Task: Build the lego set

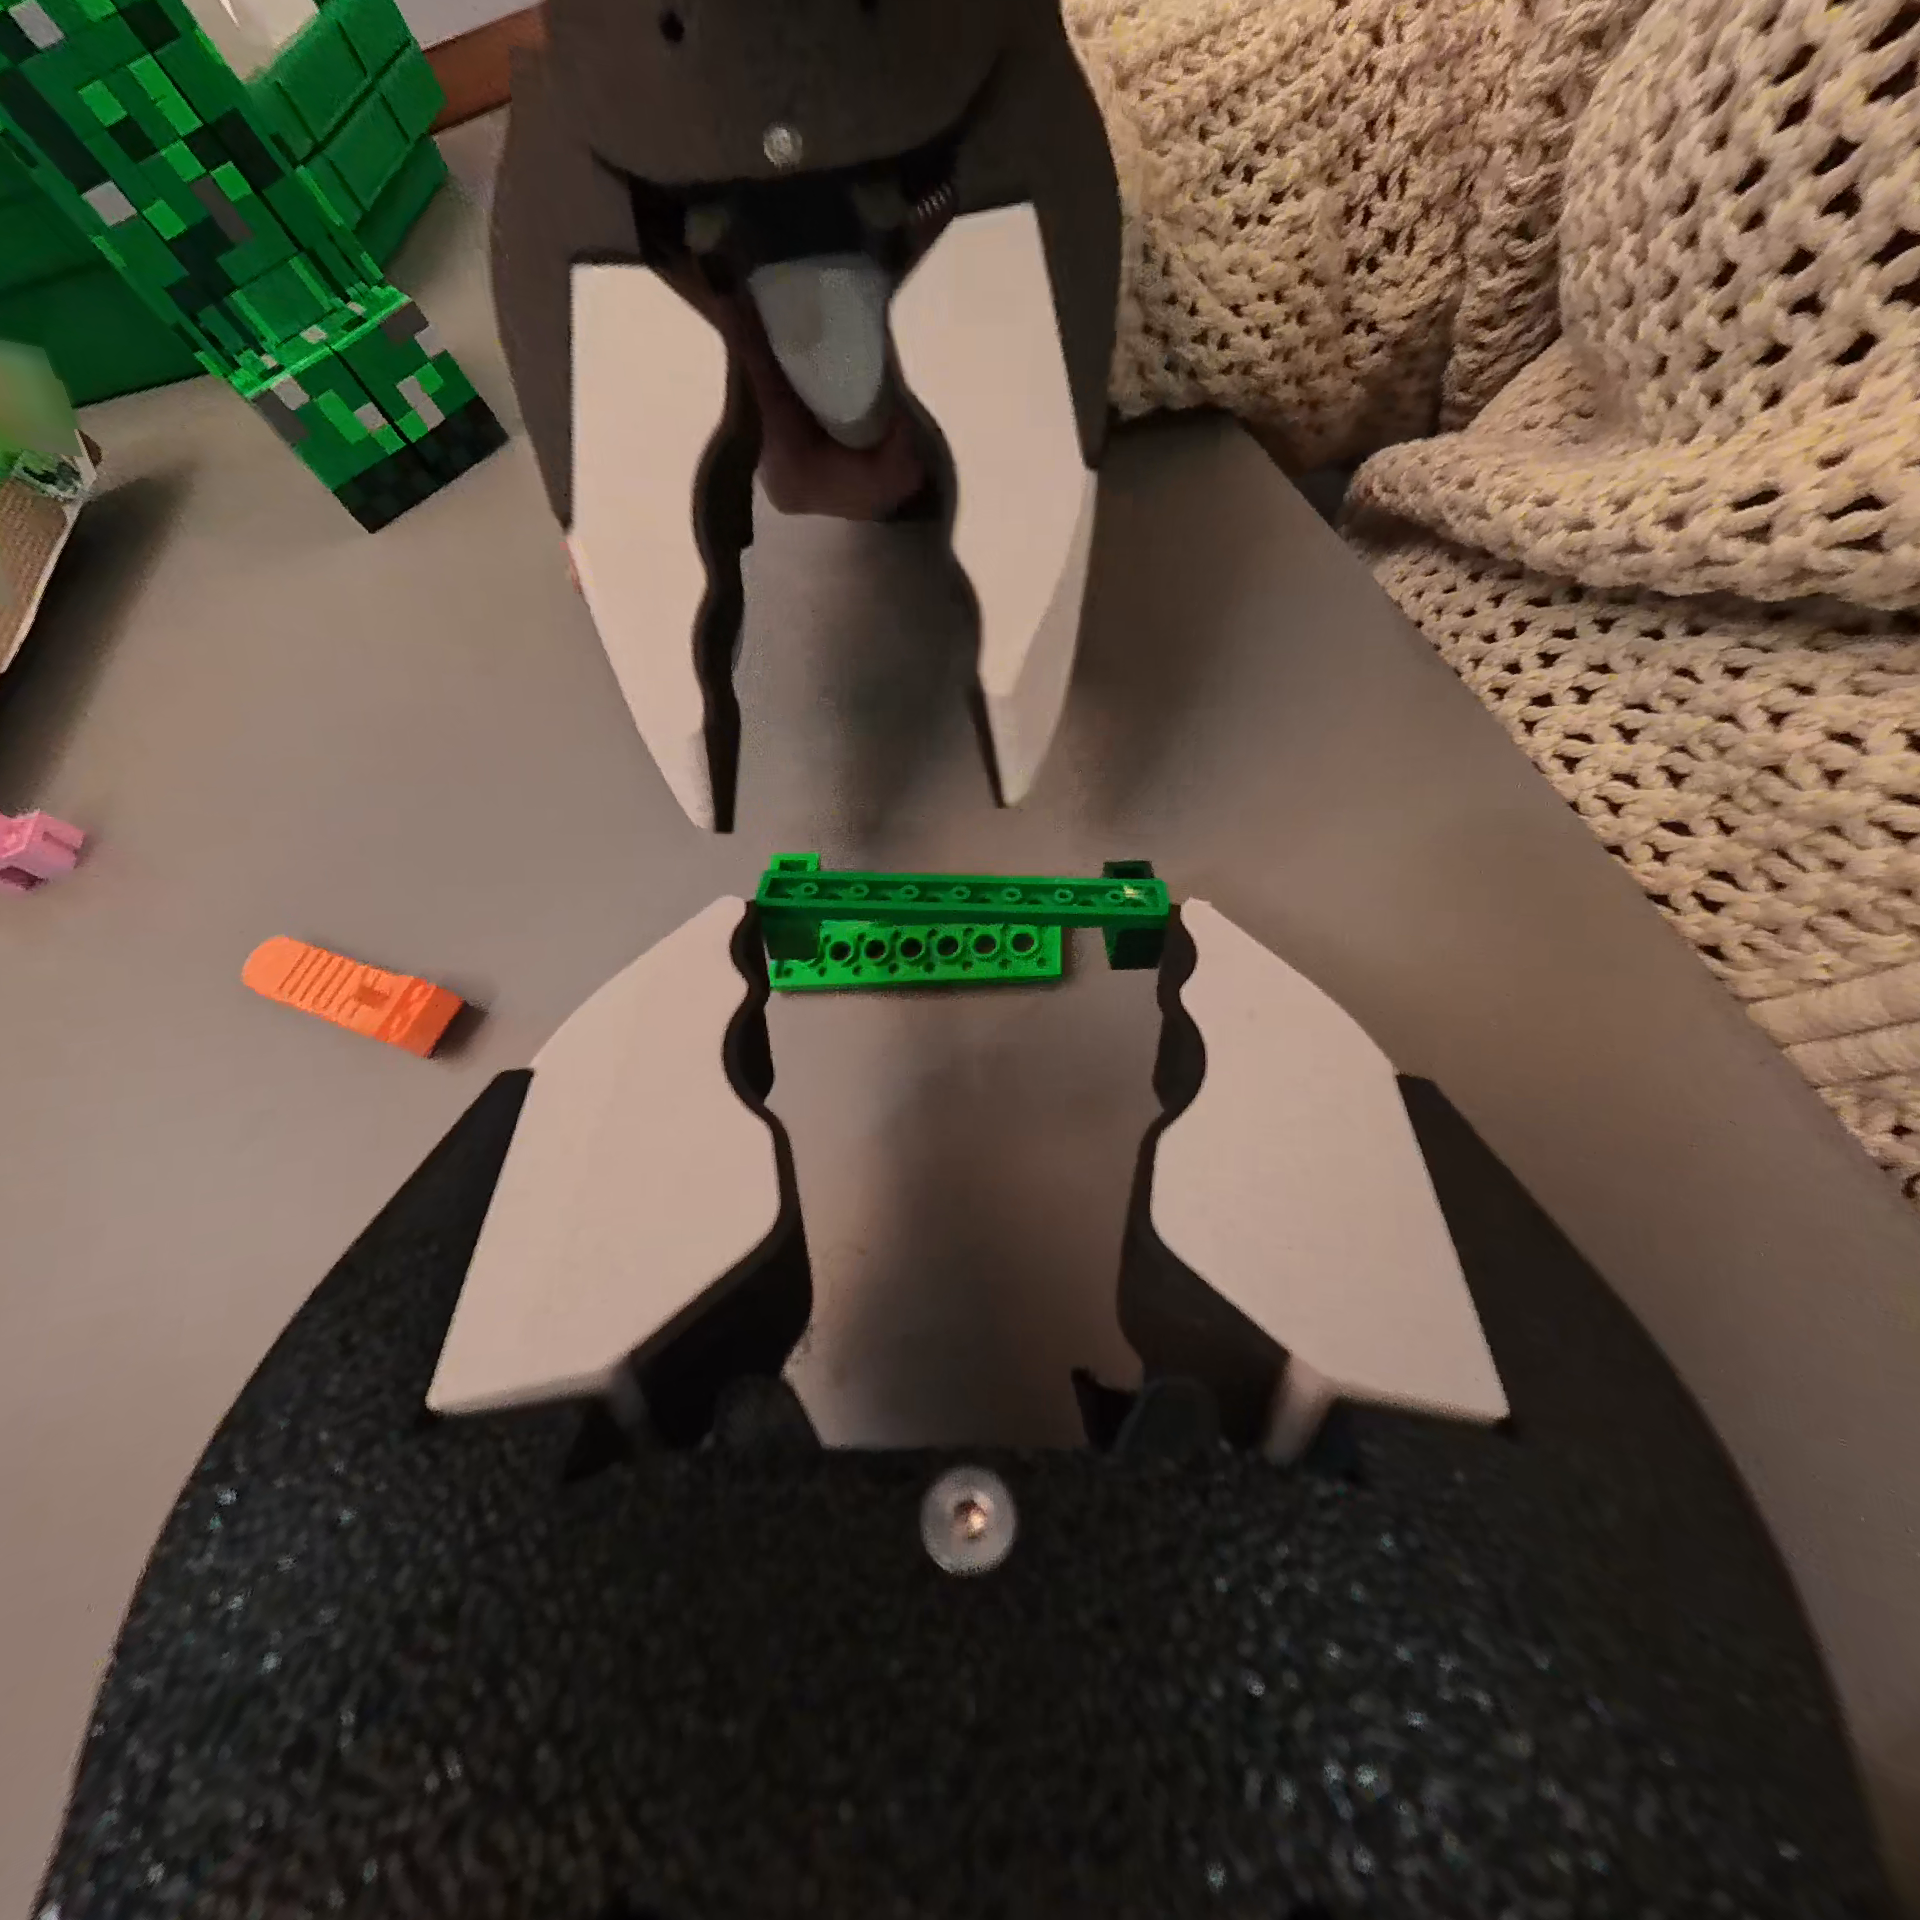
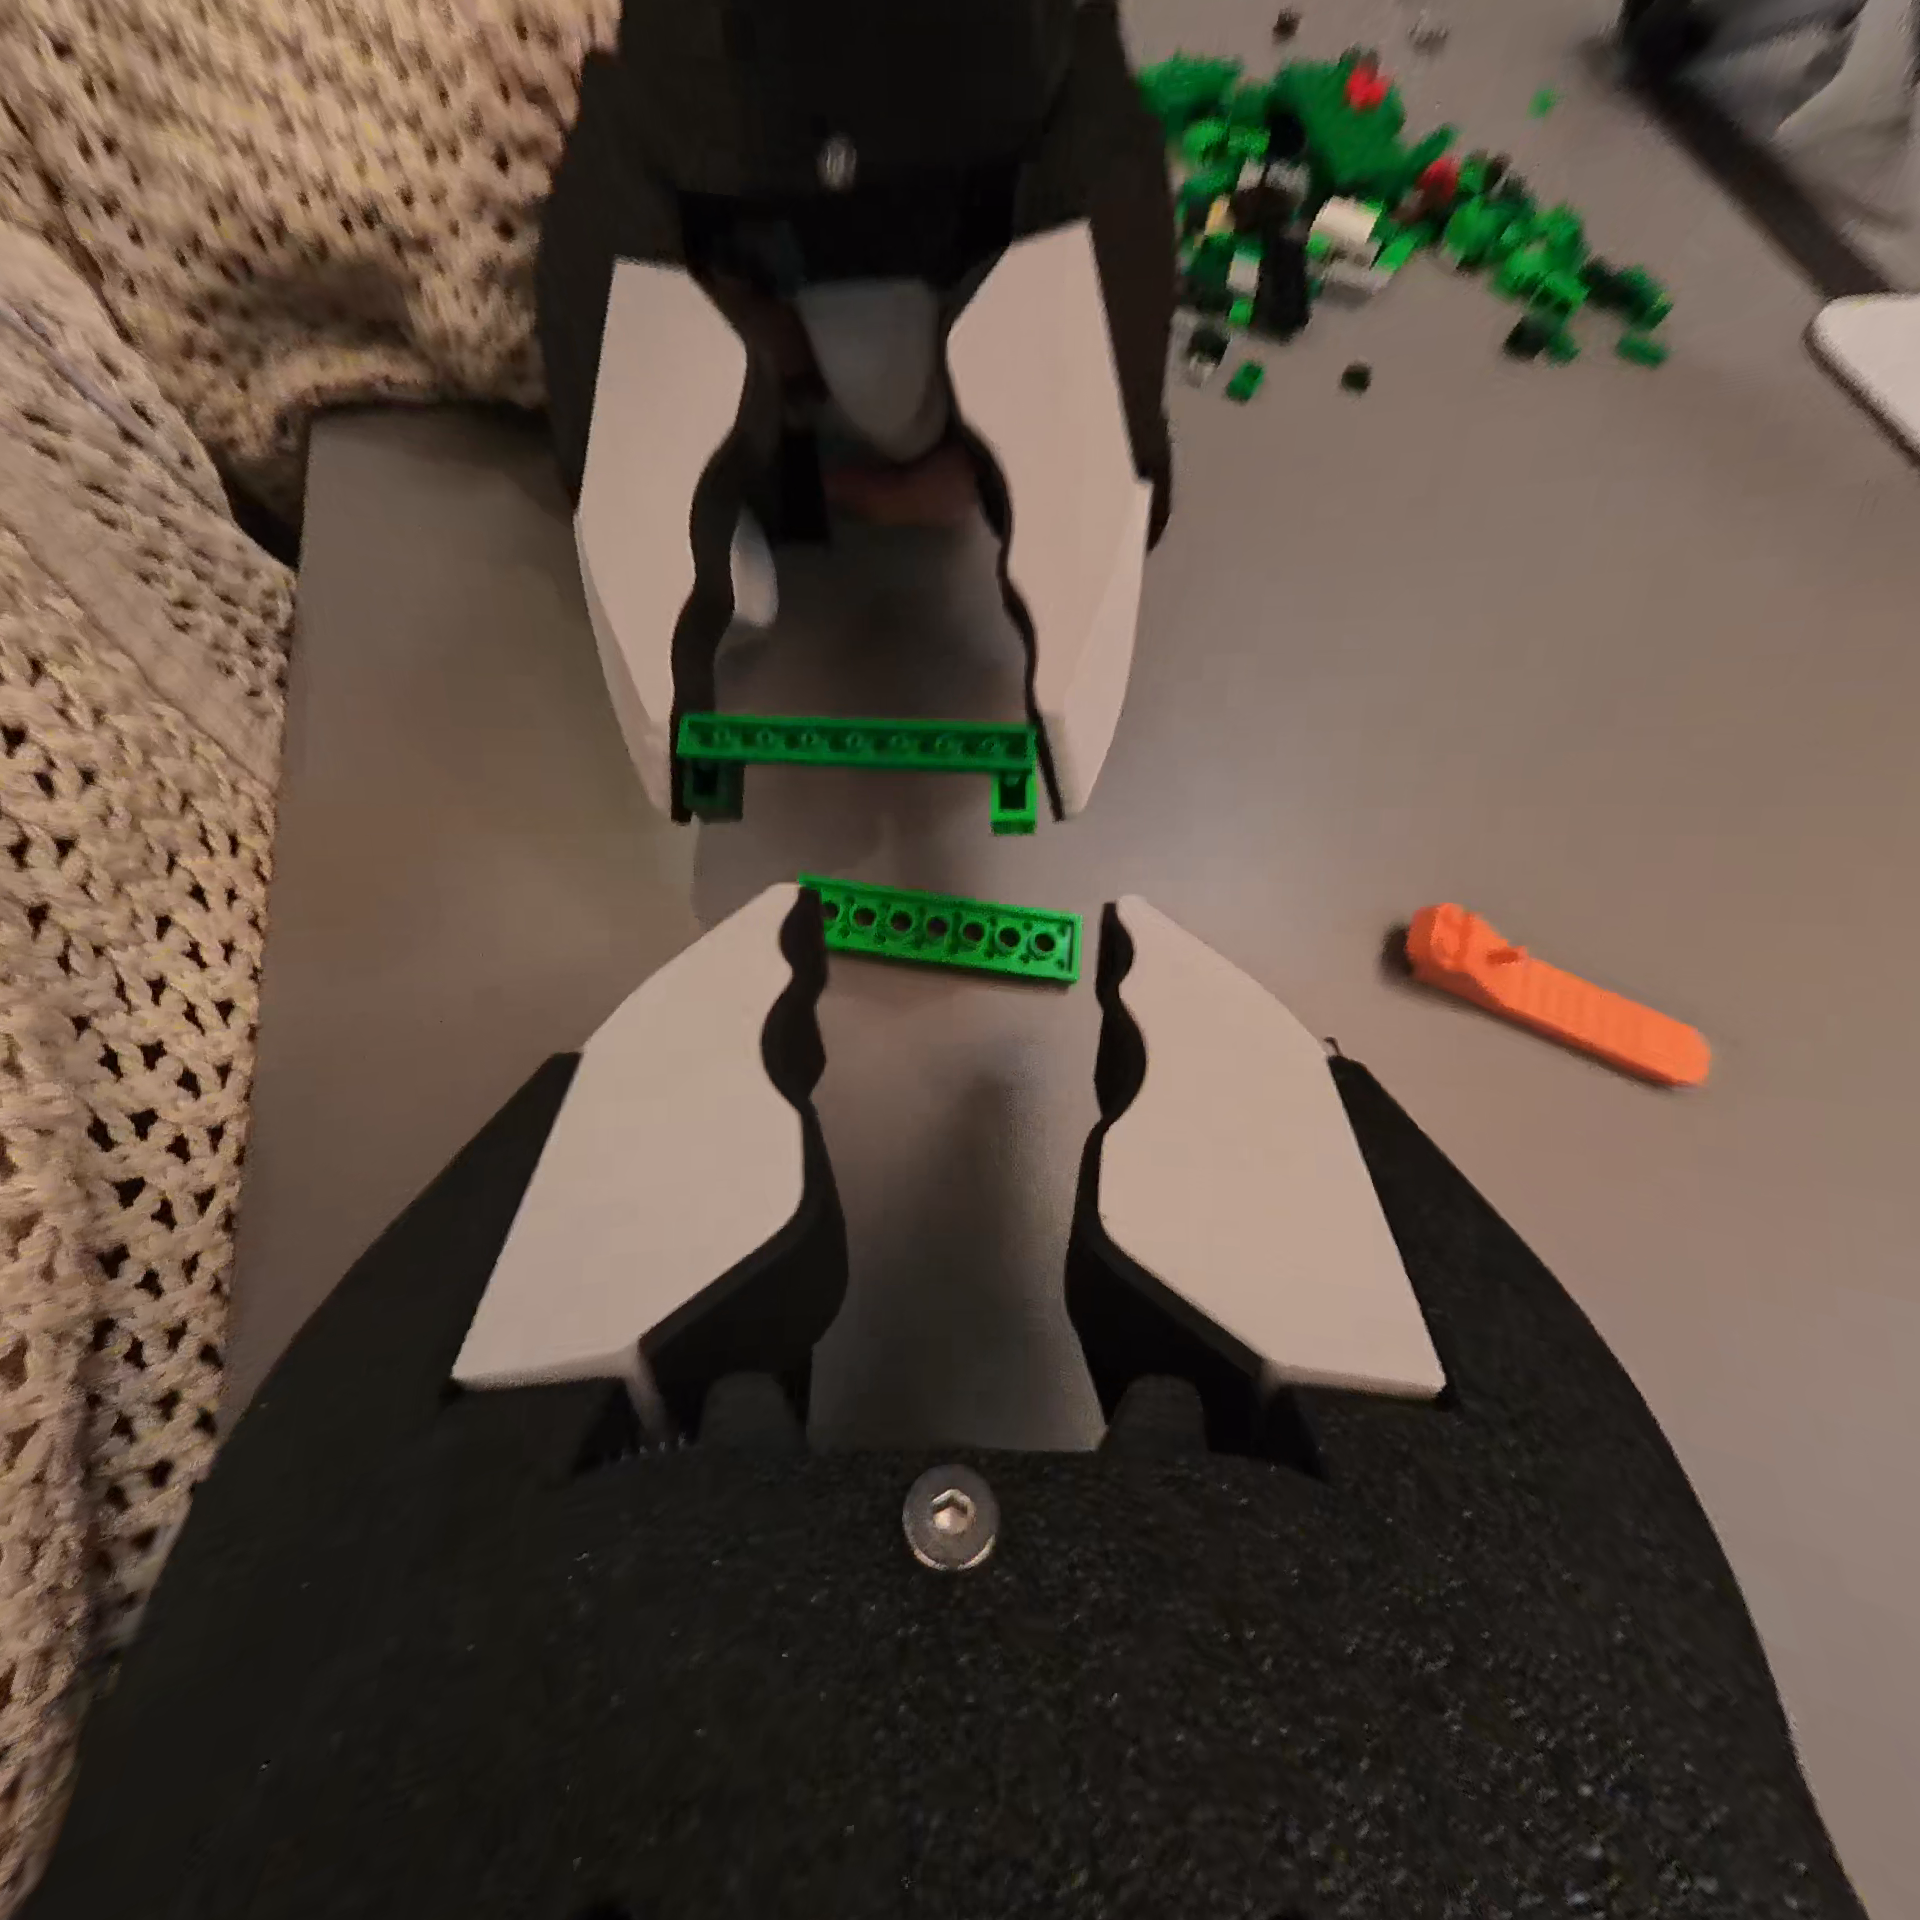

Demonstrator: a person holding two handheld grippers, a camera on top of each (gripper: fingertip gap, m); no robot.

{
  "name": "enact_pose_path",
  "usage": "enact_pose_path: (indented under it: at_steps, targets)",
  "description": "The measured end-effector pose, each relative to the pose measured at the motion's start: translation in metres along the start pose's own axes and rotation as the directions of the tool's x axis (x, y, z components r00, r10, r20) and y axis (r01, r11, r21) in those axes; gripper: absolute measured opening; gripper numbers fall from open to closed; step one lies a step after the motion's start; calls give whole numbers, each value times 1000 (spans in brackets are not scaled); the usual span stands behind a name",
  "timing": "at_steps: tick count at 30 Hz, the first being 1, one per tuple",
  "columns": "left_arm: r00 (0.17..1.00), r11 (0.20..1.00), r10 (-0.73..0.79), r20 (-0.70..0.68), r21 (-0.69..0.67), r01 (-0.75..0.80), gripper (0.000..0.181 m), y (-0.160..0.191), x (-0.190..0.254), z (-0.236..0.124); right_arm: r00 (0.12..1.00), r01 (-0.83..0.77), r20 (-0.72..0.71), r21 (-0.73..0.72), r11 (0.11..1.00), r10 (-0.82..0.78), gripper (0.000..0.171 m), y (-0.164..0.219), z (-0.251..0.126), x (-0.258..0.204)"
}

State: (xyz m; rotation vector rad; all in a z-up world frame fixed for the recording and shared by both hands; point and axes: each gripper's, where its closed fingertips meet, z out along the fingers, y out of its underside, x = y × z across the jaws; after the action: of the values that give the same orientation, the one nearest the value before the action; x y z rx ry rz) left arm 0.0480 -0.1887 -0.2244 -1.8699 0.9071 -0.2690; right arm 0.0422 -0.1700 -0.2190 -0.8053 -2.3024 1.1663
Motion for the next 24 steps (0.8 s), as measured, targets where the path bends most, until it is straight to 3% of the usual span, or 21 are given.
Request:
enact_pose_path:
  at_steps: [3,10,13,17,20,24]
  targets:
    - [1000,1000,3,4,1,-3,72,-1,0,1,999,21,-26,37,999,-20,33,-7,-3,7]
    - [1000,1000,-4,7,12,4,72,-3,0,0,989,137,-53,-23,990,-138,20,-8,5,11]
    - [1000,1000,2,20,-6,-2,72,0,-3,-3,996,87,-13,-90,992,-89,25,3,7,12]
    - [999,1000,-3,41,8,3,72,-2,-8,-10,995,39,94,-157,987,-24,48,16,11,-1]
    - [999,1000,-1,38,23,0,72,-5,-9,-15,989,109,123,-235,966,-82,62,26,14,-5]
    - [999,999,-11,30,39,10,72,-6,-10,-22,954,273,190,-235,933,-232,55,27,8,-3]
